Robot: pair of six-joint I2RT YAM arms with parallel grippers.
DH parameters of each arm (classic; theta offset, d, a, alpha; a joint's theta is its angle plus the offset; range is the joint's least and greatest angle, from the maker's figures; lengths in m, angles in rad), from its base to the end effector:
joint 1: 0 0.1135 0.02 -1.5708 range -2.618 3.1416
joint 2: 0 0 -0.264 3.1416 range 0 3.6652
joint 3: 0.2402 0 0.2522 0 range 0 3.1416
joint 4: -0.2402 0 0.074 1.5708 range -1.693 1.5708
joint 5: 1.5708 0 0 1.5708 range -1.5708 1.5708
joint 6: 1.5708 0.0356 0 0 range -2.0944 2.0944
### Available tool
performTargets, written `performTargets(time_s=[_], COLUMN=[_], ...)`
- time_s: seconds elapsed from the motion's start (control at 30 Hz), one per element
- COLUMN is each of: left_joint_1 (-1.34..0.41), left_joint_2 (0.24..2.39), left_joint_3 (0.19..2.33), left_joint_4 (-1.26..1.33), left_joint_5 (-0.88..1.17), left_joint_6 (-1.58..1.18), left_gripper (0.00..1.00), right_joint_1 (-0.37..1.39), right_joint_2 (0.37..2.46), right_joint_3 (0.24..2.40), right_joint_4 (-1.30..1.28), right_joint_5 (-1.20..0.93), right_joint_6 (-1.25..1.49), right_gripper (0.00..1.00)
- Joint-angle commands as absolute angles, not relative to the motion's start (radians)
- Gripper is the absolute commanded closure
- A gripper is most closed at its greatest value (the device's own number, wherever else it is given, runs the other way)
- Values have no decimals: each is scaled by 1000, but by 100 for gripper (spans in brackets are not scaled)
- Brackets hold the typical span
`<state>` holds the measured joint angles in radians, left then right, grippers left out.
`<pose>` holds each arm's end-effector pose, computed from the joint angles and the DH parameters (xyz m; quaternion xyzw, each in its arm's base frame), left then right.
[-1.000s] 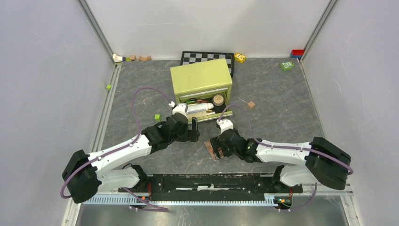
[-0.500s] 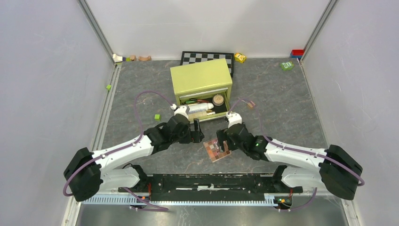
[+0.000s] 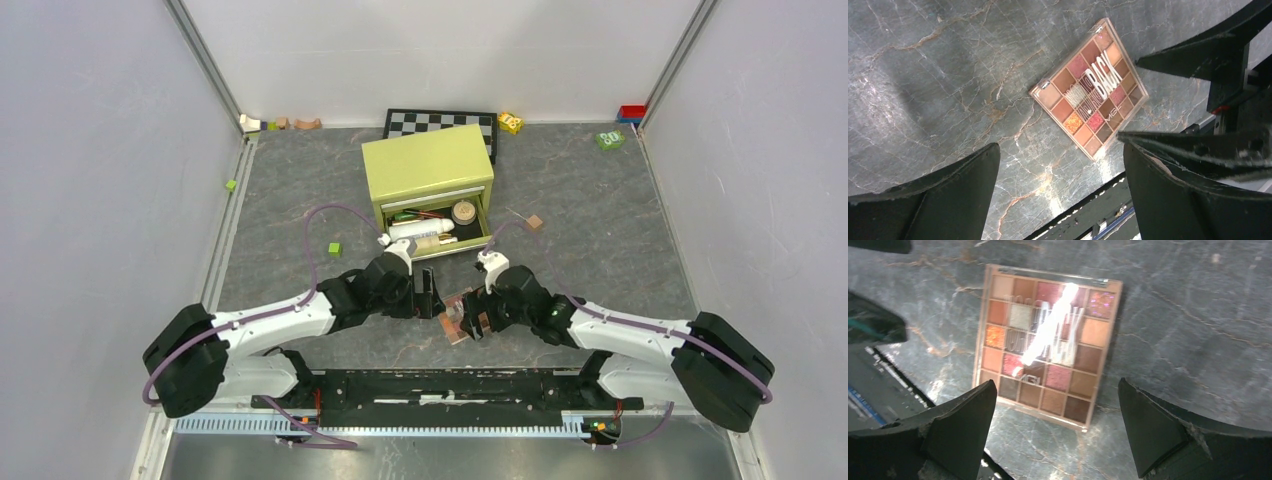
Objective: Organize the makeup
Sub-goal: Move the makeup to the center of the board.
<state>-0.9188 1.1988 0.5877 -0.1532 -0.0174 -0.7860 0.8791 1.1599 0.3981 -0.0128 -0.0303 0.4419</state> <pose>0.1450 -0.1890 0.1922 0.0576 0.9180 -0.2902 0.2643 0.1341 0.1636 0.1532 -0.2056 0.8985 0.2488 0.2975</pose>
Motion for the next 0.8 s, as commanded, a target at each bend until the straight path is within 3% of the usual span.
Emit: performTargets(time_s=[0.0, 0.27, 0.57, 0.77], left_joint_1=[-922, -922, -922, -926], left_joint_2=[1209, 1236, 1251, 1340], left_joint_3=[577, 570, 561, 567], left_joint_4=[-93, -100, -103, -57], left_joint_5=[-5, -5, -6, 78], left_joint_6=[-839, -856, -863, -857], left_gripper=[2, 2, 1, 1], right_joint_1=[933, 1050, 1030, 987], right_joint_2=[1147, 1173, 1155, 1182], right_joint_3=[338, 388, 448, 436], right_joint_4=[44, 60, -163, -119], right_joint_5=[-167, -135, 241, 223], right_joint_6=[512, 561, 564, 666], right_gripper=[2, 2, 2, 2])
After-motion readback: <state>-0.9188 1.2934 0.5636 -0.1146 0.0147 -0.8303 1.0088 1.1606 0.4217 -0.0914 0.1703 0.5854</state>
